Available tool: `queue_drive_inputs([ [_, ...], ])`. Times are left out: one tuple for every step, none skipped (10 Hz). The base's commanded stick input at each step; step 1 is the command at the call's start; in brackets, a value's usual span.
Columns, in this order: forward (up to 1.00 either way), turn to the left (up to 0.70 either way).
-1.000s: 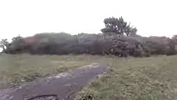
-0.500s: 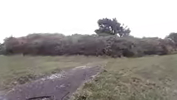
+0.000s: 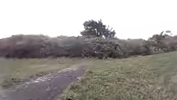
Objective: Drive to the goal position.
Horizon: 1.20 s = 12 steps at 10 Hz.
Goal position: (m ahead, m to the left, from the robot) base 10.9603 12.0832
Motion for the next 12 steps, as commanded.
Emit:
queue_drive_inputs([
  [0.0, -0.07],
  [0.0, 0.0],
  [0.0, 0.0],
  [0.0, 0.0],
  [0.0, 0.0],
  [0.05, 0.0],
  [0.31, 0.0],
  [0.44, 0.0],
  [0.5, 0.0],
  [0.5, 0.0],
  [0.5, 0.0],
  [0.5, 0.0],
])
